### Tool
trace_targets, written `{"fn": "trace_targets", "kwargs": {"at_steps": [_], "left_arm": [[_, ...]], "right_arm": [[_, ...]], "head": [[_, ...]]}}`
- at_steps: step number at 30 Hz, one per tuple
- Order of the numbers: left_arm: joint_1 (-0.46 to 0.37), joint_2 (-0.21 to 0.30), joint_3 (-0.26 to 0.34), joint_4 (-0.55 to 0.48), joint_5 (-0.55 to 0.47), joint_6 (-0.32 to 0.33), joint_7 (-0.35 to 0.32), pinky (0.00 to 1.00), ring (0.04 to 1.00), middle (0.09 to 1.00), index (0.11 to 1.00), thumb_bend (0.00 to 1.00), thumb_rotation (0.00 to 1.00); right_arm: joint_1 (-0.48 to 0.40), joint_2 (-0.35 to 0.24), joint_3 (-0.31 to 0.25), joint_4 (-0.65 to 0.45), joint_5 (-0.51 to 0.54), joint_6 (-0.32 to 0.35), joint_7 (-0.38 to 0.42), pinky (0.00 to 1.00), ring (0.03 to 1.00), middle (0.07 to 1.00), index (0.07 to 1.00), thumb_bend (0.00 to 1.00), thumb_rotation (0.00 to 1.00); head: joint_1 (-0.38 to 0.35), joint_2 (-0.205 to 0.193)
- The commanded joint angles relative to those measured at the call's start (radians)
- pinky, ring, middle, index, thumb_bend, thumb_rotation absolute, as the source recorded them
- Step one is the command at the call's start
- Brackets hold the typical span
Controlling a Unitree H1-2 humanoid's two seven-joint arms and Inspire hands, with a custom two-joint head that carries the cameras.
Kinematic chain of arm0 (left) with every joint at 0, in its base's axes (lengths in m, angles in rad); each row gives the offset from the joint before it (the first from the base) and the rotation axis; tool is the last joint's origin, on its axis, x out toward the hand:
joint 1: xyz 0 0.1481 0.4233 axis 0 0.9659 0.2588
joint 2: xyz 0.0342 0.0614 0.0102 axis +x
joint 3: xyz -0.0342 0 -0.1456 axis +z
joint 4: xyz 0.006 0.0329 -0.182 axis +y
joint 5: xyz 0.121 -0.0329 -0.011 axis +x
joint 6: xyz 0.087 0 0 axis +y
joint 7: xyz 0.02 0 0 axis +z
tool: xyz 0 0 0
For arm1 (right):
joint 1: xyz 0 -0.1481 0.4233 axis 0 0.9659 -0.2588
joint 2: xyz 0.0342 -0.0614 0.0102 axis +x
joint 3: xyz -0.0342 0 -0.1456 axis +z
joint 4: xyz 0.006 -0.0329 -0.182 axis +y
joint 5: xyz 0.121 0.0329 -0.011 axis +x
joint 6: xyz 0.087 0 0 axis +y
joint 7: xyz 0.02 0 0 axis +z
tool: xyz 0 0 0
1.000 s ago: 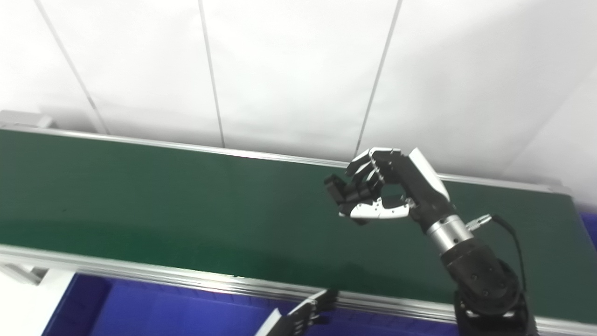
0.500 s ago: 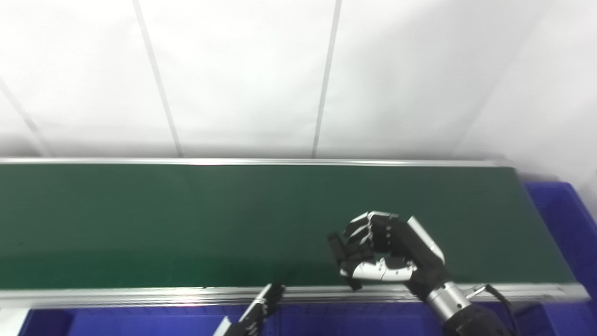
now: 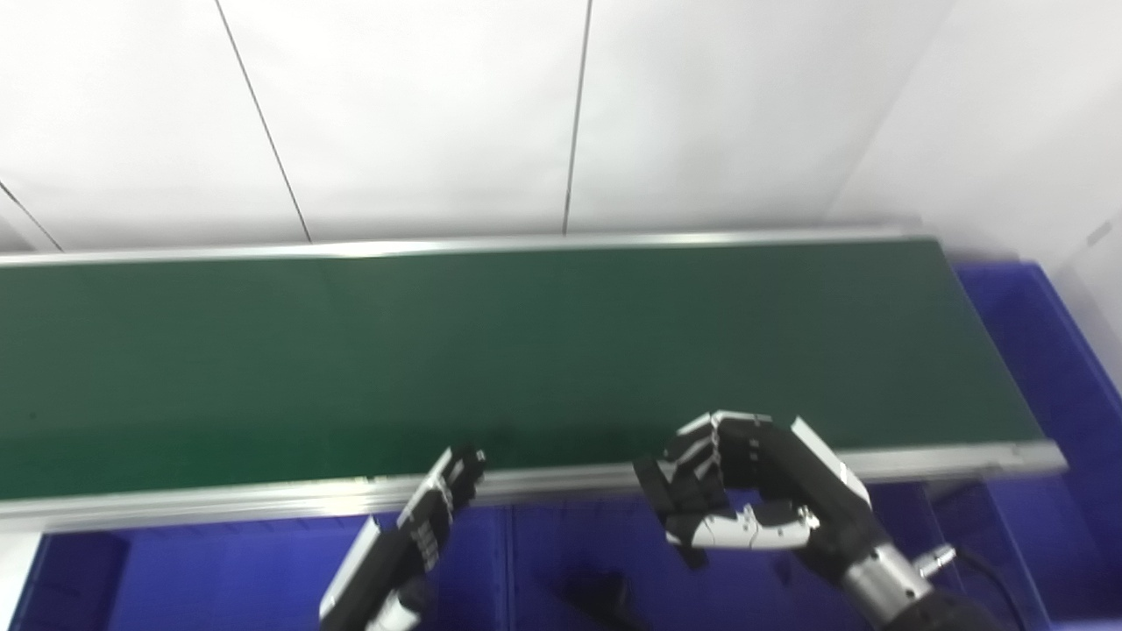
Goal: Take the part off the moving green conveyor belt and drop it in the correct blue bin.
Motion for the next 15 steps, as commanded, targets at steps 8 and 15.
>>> {"fn": "trace_targets", "kwargs": {"at_steps": [8,15], "left_arm": [[-0.014,0.009,0.021,-0.087,-0.022,0.055,-0.013,0.97,0.967,0.95,0.96,0.93,0.87],[-0.021,0.007,0.022,-0.1,-0.023,0.072,-0.015,0.97,0.965,0.951,0.954,0.94,0.87]], "right_arm": [[0.01,-0.043,0.063,-0.021,-0.095,-0.019,-0.014,0.28,0.345,0.446,0.523,0.52,0.0],[-0.013,-0.09,0.214,0.049,-0.397,-0.138,-0.051,0.25,0.309,0.445,0.522,0.52,0.0]], "head": [[-0.02,0.05],[-0.016,0.064]]}}
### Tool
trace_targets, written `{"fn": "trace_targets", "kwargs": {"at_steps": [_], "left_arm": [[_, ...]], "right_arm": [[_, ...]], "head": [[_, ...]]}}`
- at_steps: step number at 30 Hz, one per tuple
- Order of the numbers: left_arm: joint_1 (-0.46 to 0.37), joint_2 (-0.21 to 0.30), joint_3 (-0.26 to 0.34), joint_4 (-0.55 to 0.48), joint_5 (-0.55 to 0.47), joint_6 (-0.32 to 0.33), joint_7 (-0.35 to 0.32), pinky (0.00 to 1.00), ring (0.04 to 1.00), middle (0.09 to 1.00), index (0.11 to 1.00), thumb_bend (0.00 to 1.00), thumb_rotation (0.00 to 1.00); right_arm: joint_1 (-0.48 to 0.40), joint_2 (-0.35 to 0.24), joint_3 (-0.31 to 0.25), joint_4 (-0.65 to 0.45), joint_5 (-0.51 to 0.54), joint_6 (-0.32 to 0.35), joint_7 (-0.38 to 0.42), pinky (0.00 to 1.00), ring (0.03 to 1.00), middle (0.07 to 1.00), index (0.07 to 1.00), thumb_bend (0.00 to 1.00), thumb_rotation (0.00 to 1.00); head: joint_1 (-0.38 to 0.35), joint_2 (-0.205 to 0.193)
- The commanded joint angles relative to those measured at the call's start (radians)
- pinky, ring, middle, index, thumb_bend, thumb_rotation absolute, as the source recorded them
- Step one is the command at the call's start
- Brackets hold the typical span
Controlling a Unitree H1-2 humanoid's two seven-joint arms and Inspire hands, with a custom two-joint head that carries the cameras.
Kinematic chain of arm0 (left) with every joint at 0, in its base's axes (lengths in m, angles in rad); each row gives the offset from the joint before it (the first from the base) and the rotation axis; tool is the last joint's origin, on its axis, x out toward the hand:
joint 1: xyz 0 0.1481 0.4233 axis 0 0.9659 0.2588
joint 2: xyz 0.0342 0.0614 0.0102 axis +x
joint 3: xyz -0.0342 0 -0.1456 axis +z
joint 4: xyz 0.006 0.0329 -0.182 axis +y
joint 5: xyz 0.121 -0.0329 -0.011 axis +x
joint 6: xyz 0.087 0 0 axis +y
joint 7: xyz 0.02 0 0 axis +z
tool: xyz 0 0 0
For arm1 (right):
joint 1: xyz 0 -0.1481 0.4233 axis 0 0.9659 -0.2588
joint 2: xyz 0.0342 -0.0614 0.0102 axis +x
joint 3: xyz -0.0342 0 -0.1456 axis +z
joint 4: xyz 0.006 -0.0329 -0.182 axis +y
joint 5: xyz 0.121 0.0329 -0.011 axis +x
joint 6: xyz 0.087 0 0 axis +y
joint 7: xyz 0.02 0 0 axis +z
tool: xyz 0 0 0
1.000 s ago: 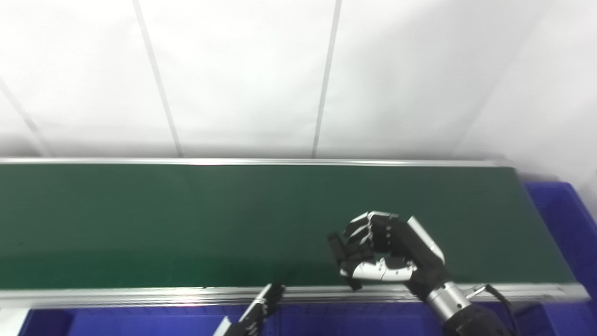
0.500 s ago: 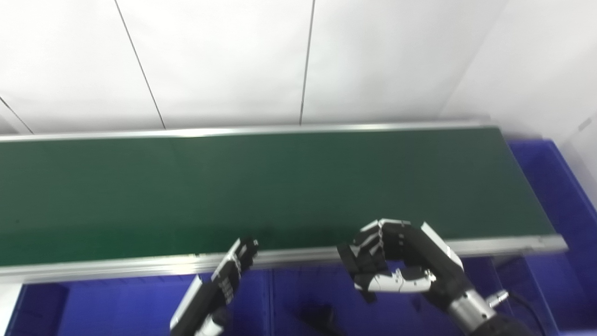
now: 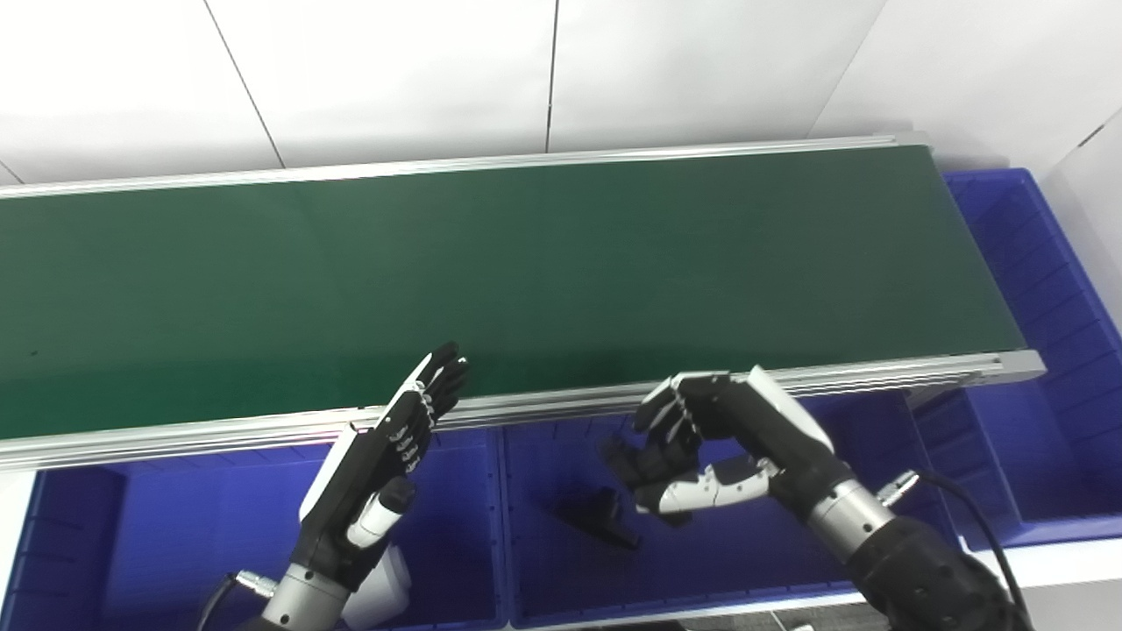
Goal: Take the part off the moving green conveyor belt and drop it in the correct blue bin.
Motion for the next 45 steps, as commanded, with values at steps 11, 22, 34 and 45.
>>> {"fn": "trace_targets", "kwargs": {"at_steps": [11,22,34,45], "left_arm": [[0.009,-0.004,-0.007,-0.063,0.015,0.019,-0.004,0.97,0.964,0.951,0.956,0.93,0.88],[0.01,-0.014,-0.017,-0.072,0.025,0.031,-0.001,0.98,0.966,0.952,0.96,0.93,0.87],[0.01,-0.017,-0.024,-0.082,0.03,0.043,0.0,0.98,0.967,0.952,0.961,0.93,0.87],[0.011,-0.018,-0.026,-0.079,0.033,0.041,0.0,0.96,0.963,0.95,0.968,0.93,0.87]], "right_arm": [[-0.068,-0.024,0.199,0.235,-0.529,-0.294,-0.148,0.28,0.334,0.419,0.517,0.52,0.0],[-0.09,0.007,0.21,0.414,-0.644,-0.335,-0.274,0.23,0.287,0.396,0.51,0.52,0.0],[-0.082,0.017,0.197,0.343,-0.782,-0.202,-0.046,0.57,0.676,0.74,0.708,0.87,0.41],[-0.073,0.034,0.16,0.333,-0.797,-0.219,0.023,0.65,0.721,0.785,0.761,0.98,0.7]], "head": [[0.021,0.01],[0.034,0.006],[0.044,0.009],[0.052,0.005]]}}
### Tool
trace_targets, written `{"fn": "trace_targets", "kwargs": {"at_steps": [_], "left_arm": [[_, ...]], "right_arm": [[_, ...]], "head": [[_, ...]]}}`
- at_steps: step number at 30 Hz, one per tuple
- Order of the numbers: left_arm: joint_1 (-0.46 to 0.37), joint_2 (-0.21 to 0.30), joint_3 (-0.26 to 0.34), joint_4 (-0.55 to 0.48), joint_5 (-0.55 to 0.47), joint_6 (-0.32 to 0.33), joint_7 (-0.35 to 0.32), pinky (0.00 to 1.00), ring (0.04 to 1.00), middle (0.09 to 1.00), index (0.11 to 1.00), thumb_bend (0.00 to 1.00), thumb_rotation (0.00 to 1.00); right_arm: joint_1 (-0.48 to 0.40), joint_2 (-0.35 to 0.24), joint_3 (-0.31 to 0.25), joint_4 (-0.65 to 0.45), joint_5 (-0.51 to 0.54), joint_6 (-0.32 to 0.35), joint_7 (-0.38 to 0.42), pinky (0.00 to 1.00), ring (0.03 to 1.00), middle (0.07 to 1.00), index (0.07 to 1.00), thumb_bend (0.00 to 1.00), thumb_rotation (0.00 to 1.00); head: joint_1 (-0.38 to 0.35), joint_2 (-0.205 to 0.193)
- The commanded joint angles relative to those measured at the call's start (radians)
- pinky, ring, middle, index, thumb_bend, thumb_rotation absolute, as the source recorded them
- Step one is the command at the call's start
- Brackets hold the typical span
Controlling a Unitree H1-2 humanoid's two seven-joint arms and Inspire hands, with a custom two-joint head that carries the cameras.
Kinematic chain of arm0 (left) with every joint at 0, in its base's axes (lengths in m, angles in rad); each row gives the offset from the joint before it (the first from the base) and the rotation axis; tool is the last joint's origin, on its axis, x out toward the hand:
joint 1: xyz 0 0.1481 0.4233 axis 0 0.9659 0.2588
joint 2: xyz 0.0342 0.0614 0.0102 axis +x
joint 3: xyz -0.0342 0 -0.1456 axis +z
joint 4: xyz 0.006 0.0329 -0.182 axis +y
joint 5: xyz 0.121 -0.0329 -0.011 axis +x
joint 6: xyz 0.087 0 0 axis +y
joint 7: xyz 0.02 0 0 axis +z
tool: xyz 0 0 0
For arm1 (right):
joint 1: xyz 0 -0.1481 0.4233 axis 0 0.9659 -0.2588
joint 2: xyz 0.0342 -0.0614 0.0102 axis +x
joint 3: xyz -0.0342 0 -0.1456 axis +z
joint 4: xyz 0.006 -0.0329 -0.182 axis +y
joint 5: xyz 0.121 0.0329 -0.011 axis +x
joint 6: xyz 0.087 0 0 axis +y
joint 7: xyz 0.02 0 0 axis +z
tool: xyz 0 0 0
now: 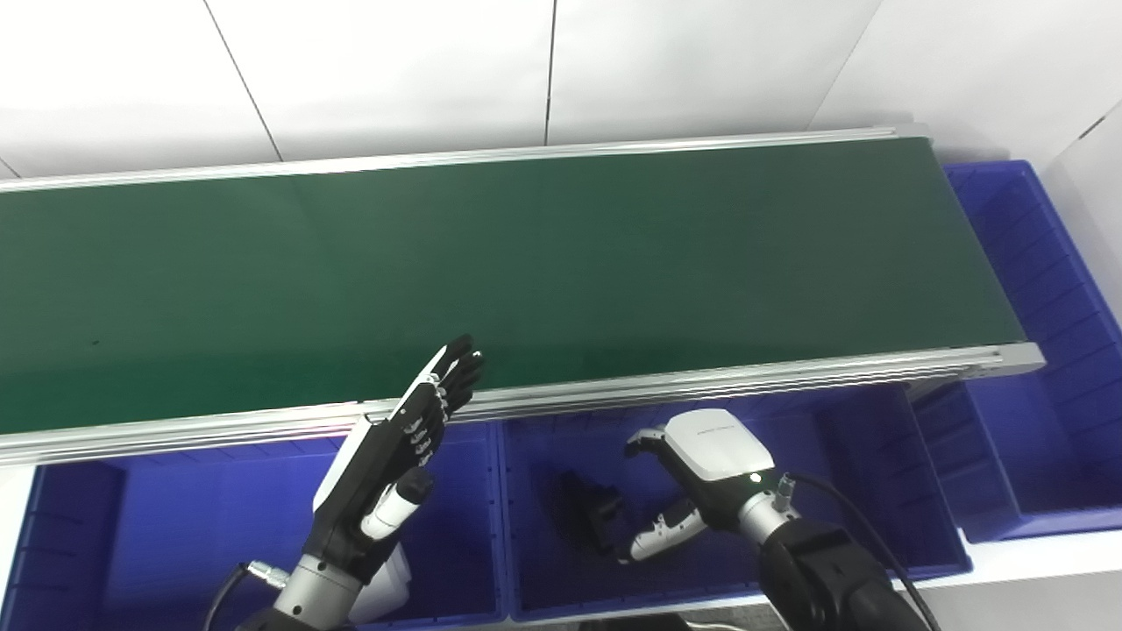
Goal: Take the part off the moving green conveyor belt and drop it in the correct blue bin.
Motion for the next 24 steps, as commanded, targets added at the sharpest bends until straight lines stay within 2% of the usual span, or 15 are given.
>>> {"fn": "trace_targets", "kwargs": {"at_steps": [1,6,9,11,13,18,22,24], "left_arm": [[0.007,-0.005,-0.001,-0.037,0.004,-0.016,-0.001,0.96,0.964,0.95,0.967,0.93,0.87],[0.005,-0.006,-0.002,-0.032,0.002,-0.017,-0.003,0.97,0.966,0.953,0.965,0.94,0.87],[0.003,-0.007,-0.002,-0.028,0.0,-0.019,-0.003,0.97,0.967,0.952,0.967,0.94,0.87],[0.003,-0.009,-0.003,-0.025,0.001,-0.019,-0.004,0.97,0.967,0.951,0.968,0.94,0.87],[0.003,-0.01,-0.003,-0.022,0.004,-0.02,-0.004,0.97,0.967,0.95,0.968,0.94,0.87],[0.004,-0.017,-0.009,0.003,0.015,-0.045,-0.003,0.97,0.967,0.95,0.971,0.92,0.87],[0.003,-0.03,-0.017,0.023,0.019,-0.05,-0.003,0.98,0.97,0.951,0.968,0.93,0.86],[0.003,-0.036,-0.02,0.035,0.028,-0.057,0.0,0.97,0.966,0.949,0.965,0.93,0.86]], "right_arm": [[0.001,0.003,-0.011,-0.028,-0.002,0.005,-0.006,0.65,0.719,0.782,0.758,0.98,0.7],[0.004,0.0,-0.018,-0.055,0.004,0.003,0.016,0.65,0.716,0.779,0.763,0.97,0.71],[0.015,-0.004,-0.033,-0.084,0.04,-0.03,-0.014,0.59,0.688,0.751,0.743,0.97,0.75],[0.035,0.0,-0.058,-0.12,0.11,-0.074,-0.073,0.49,0.61,0.683,0.684,0.94,0.7],[0.056,0.008,-0.083,-0.162,0.192,-0.104,-0.112,0.47,0.587,0.66,0.669,0.92,0.69],[0.112,0.028,-0.134,-0.279,0.409,-0.121,-0.113,0.49,0.566,0.626,0.662,0.89,0.76],[0.156,0.053,-0.167,-0.353,0.63,-0.102,-0.082,0.52,0.587,0.632,0.664,0.89,0.83],[0.167,0.062,-0.176,-0.363,0.743,-0.129,-0.08,0.51,0.585,0.633,0.665,0.88,0.84]], "head": [[0.002,-0.002],[0.012,-0.005],[0.02,-0.009],[0.027,-0.014],[0.034,-0.018],[0.097,-0.045],[0.153,-0.065],[0.173,-0.078]]}}
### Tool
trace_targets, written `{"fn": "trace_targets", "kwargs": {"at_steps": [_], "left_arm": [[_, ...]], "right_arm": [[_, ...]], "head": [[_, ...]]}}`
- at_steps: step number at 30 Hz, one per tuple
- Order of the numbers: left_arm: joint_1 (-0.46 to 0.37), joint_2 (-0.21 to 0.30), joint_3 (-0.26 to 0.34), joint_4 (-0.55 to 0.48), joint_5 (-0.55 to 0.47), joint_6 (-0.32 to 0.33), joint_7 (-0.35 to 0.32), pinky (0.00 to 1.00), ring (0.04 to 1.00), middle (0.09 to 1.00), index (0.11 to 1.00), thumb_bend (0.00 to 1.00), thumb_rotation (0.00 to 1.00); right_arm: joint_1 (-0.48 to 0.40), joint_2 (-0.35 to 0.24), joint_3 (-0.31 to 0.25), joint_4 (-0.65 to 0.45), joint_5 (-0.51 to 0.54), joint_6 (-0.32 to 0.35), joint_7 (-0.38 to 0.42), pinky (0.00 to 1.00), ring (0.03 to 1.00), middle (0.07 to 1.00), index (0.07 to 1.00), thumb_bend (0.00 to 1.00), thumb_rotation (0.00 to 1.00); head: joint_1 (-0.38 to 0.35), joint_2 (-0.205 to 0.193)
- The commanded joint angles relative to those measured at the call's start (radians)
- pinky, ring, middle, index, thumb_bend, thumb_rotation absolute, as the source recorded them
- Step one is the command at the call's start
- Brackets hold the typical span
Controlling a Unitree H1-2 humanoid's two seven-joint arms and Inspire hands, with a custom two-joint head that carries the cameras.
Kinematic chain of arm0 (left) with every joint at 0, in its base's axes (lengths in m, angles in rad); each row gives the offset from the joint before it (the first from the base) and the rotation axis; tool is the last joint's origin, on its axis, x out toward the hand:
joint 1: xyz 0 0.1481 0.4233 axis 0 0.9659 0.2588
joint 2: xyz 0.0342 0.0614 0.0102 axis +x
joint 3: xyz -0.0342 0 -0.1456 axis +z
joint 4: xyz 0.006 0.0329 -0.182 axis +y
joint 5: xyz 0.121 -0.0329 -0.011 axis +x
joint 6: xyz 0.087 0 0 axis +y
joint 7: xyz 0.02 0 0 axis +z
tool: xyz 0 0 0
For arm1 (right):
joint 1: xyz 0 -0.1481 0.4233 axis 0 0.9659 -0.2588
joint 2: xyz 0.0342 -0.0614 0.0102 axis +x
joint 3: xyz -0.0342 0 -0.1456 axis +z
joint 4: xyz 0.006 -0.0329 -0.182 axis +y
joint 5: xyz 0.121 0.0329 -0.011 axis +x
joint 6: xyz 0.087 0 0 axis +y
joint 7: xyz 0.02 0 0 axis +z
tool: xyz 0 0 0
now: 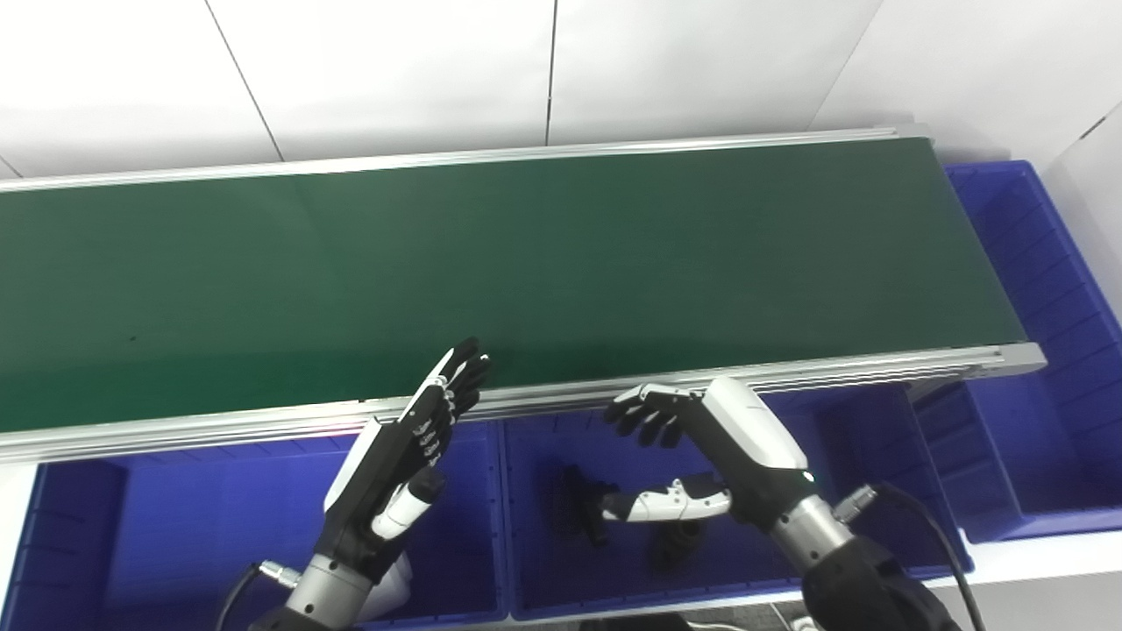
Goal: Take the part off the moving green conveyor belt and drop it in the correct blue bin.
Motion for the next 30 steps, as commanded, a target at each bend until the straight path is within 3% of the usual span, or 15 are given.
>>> {"fn": "trace_targets", "kwargs": {"at_steps": [1,5,9,15,20,30], "left_arm": [[0.003,-0.011,-0.007,-0.006,0.014,-0.045,0.002,0.97,0.963,0.945,0.964,0.93,0.86],[0.002,-0.012,-0.008,0.022,0.019,-0.071,-0.001,0.96,0.959,0.941,0.959,0.92,0.86],[0.009,-0.006,-0.005,0.042,0.023,-0.096,-0.003,0.95,0.96,0.945,0.956,0.92,0.86],[0.024,0.008,-0.007,0.055,0.023,-0.113,-0.009,0.95,0.961,0.953,0.956,0.92,0.86],[0.038,0.02,-0.009,0.066,0.024,-0.136,-0.014,0.94,0.957,0.951,0.952,0.91,0.85],[0.044,0.031,-0.021,0.084,0.025,-0.158,-0.018,0.95,0.956,0.956,0.953,0.88,0.85]], "right_arm": [[0.005,0.011,-0.01,-0.023,0.13,-0.084,-0.007,0.51,0.585,0.635,0.668,0.87,0.85],[-0.002,0.039,-0.008,0.051,0.23,-0.202,-0.037,0.54,0.627,0.688,0.706,0.87,0.92],[-0.007,0.098,-0.014,0.156,0.292,-0.278,-0.072,0.66,0.74,0.785,0.762,0.89,0.94],[0.006,0.201,-0.033,0.34,0.414,-0.286,-0.103,0.84,0.887,0.899,0.856,0.97,0.96],[0.012,0.225,-0.043,0.417,0.399,-0.323,-0.123,0.85,0.885,0.902,0.897,0.92,0.99],[0.01,0.227,-0.038,0.496,0.385,-0.409,-0.135,0.84,0.858,0.878,0.873,0.95,0.99]], "head": [[0.007,-0.005],[0.006,-0.037],[0.009,-0.061],[0.022,-0.092],[0.015,-0.113],[0.022,-0.127]]}}
